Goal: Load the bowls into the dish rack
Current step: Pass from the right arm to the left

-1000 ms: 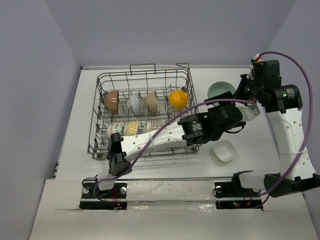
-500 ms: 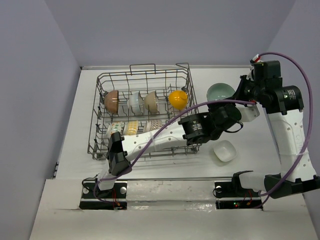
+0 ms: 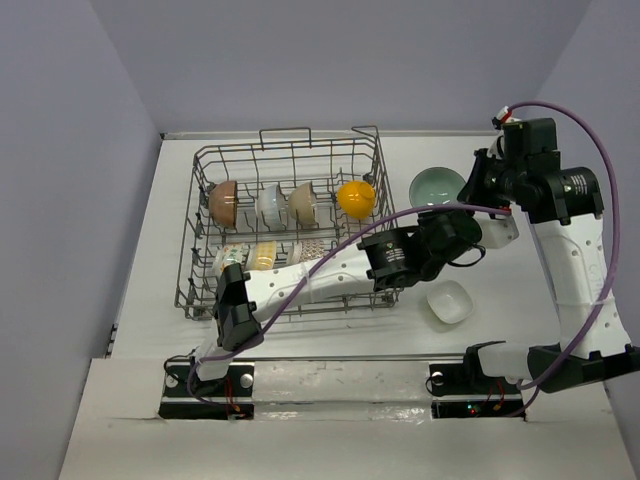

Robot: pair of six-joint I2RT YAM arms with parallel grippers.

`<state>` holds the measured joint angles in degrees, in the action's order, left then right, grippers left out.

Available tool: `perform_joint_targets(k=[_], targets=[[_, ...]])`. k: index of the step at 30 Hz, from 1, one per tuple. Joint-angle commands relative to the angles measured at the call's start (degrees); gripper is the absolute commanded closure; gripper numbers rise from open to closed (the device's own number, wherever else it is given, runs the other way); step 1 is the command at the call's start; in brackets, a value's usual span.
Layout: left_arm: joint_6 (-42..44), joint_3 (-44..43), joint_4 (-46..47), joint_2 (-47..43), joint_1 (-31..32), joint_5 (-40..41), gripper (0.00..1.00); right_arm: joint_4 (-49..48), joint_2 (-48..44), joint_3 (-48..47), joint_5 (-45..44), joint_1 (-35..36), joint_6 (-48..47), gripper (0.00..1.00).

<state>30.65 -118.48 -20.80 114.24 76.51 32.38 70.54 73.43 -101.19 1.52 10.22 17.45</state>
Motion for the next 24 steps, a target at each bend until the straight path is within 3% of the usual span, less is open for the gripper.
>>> perform_joint_targets(k=[1, 11, 21, 24], targets=[[-2.0, 0.8, 0.8, -3.7, 0.1, -2.1, 1.0, -6.6, -0.7, -3.7, 4.0, 0.2, 3.9, 0.97], [-4.0, 0.9, 0.1, -6.8, 0.1, -6.4, 1.0, -9.5, -2.3, -1.4, 0.5, 0.2, 6.1, 0.61], [-4.6, 1.8, 0.7, -8.9, 0.0, -7.4, 1.0, -10.9, -2.1, -1.6, -4.8, 0.2, 7.9, 0.55], [-4.7, 2.4, 0.8, -9.6, 0.0, -7.4, 1.0, -11.3, -2.3, -2.4, -6.8, 0.2, 8.9, 0.48]])
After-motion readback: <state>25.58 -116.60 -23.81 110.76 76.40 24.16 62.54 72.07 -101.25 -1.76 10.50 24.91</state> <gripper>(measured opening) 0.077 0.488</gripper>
